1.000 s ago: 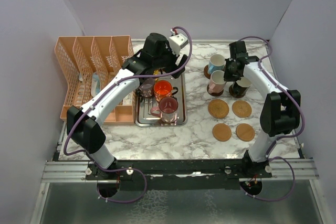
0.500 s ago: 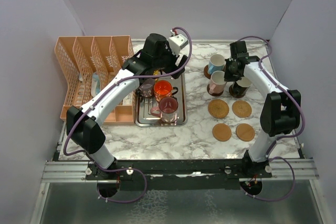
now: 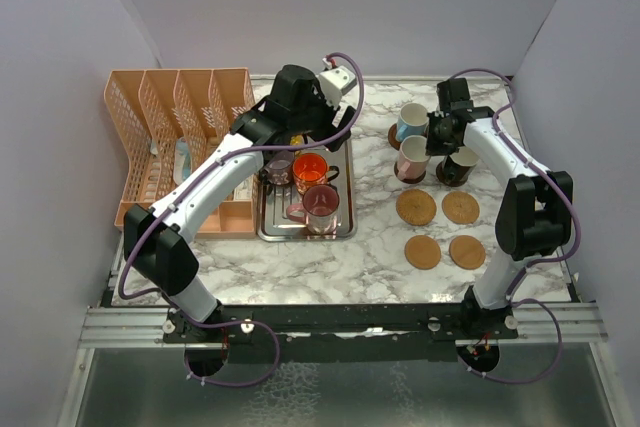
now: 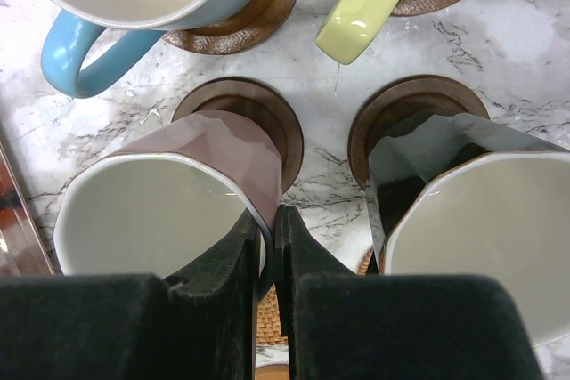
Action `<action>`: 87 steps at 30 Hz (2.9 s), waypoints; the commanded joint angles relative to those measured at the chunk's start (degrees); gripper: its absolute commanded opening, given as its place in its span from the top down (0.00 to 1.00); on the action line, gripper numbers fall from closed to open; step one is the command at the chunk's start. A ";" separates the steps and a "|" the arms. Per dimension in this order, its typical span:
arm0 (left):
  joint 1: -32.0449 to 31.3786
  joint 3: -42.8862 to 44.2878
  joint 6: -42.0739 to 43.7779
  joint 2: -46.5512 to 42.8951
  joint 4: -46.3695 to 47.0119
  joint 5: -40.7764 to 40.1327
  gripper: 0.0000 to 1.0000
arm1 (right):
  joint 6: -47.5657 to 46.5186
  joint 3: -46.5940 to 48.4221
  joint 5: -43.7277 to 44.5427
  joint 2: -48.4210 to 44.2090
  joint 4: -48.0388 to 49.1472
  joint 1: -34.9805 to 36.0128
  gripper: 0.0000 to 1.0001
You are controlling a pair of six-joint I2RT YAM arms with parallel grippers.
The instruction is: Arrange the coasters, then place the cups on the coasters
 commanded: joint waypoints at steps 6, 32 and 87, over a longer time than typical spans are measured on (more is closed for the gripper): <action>0.29 -0.85 0.33 -2.44 1.49 1.89 0.19 | -0.72 3.13 0.52 -0.29 1.07 -0.40 0.99; 0.79 -1.33 0.47 -2.80 1.45 3.03 0.19 | -3.75 4.54 -1.69 2.35 0.68 -0.42 0.99; 1.03 -0.91 1.17 -1.57 1.19 3.24 0.19 | -2.59 1.59 0.92 -2.29 1.95 -0.41 0.83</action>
